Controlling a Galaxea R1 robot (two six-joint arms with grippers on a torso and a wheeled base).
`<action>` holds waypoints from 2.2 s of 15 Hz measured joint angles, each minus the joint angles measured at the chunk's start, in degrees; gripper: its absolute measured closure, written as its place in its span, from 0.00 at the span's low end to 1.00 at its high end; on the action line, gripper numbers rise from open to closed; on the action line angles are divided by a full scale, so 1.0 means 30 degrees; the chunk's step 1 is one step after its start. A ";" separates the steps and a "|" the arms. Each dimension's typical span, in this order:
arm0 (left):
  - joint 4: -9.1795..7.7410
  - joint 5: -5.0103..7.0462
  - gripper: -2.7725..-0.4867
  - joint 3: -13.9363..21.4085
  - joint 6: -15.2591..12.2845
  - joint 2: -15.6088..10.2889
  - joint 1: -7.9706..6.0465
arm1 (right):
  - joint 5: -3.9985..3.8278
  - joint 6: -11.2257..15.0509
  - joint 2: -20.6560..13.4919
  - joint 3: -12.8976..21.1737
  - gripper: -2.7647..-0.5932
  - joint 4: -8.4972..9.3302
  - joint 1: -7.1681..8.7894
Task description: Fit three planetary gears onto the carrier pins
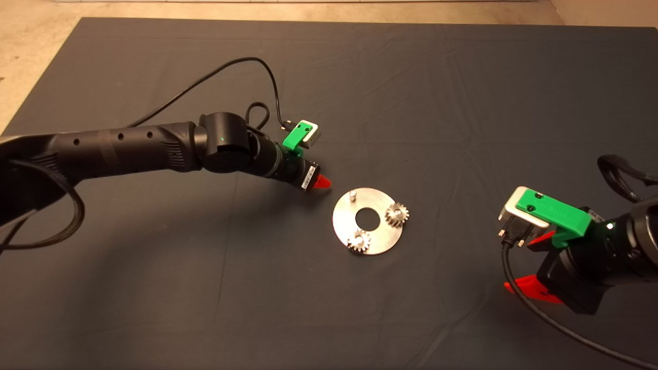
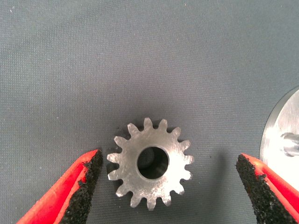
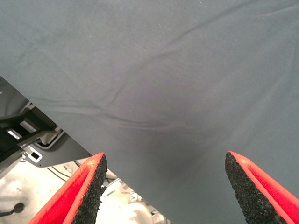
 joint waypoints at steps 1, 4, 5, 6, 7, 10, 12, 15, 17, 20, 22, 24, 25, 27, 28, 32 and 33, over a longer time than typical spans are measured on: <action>0.0089 -0.0108 0.35 0.0000 0.0003 -0.0024 0.0037 | 0.0000 0.0037 0.0073 0.0000 0.42 0.0008 0.0000; 0.0203 -0.0258 0.37 -0.0037 0.0041 -0.0065 0.0098 | 0.0008 0.0134 0.0175 -0.0008 0.42 0.0008 0.0000; 0.0305 -0.0258 0.37 -0.0037 0.0041 -0.0065 0.0098 | 0.0000 0.0142 0.0175 -0.0008 0.42 0.0016 0.0000; 0.0602 -0.0258 0.41 -0.0037 0.0041 -0.0065 0.0154 | -0.0002 0.0142 0.0211 -0.0016 0.42 0.0016 0.0003; 0.0926 -0.0295 0.43 -0.0028 0.0041 -0.0065 0.0236 | 0.0000 0.0144 0.0211 -0.0016 0.42 0.0035 0.0000; 0.1349 -0.0437 0.43 0.0012 0.0065 -0.0081 0.0358 | 0.0000 0.0154 0.0240 -0.0028 0.42 0.0069 0.0065; 0.1542 -0.0413 0.49 0.0012 0.0121 -0.0102 0.0417 | 0.0000 0.0175 0.0321 -0.0037 0.42 0.0126 0.0307; 0.1755 -0.0502 0.53 0.0028 0.0203 -0.0154 0.0467 | -0.0004 0.0211 0.0461 -0.0073 0.42 0.0163 0.0589; 0.1772 -0.0502 0.56 0.0028 0.0203 -0.0171 0.0467 | -0.0004 0.0211 0.0496 -0.0110 0.42 0.0175 0.0637; 0.1902 -0.0421 0.62 0.0028 0.0232 -0.0175 0.0512 | -0.0003 0.0211 0.0610 -0.0167 0.42 0.0191 0.0749; 0.1975 -0.0371 0.68 0.0028 0.0245 -0.0175 0.0512 | 0.0000 0.0219 0.0642 -0.0172 0.42 0.0191 0.0994; 0.2010 -0.0368 0.72 0.0028 0.0252 -0.0183 0.0520 | 0.0000 0.0219 0.0645 -0.0175 0.42 0.0199 0.1012; 0.2023 -0.0368 0.72 0.0037 0.0252 -0.0191 0.0520 | 0.0000 0.0219 0.0646 -0.0175 0.42 0.0212 0.1057; 0.2062 -0.0376 0.74 0.0093 0.0252 -0.0222 0.0540 | 0.0008 0.0219 0.0646 -0.0175 0.42 0.0366 0.1238; 0.2129 -0.0368 0.74 0.0146 0.0253 -0.0228 0.0569 | -0.0004 0.0219 0.0646 -0.0183 0.42 0.0459 0.1378; 0.2158 -0.0257 0.76 0.0260 0.0252 -0.0228 0.0569 | 0.0000 0.0219 0.0646 -0.0199 0.42 0.0695 0.1499; 0.2144 -0.0230 0.78 0.0362 0.0252 -0.0228 0.0582 | 0.0000 0.0228 0.0646 -0.0199 0.42 0.0708 0.1558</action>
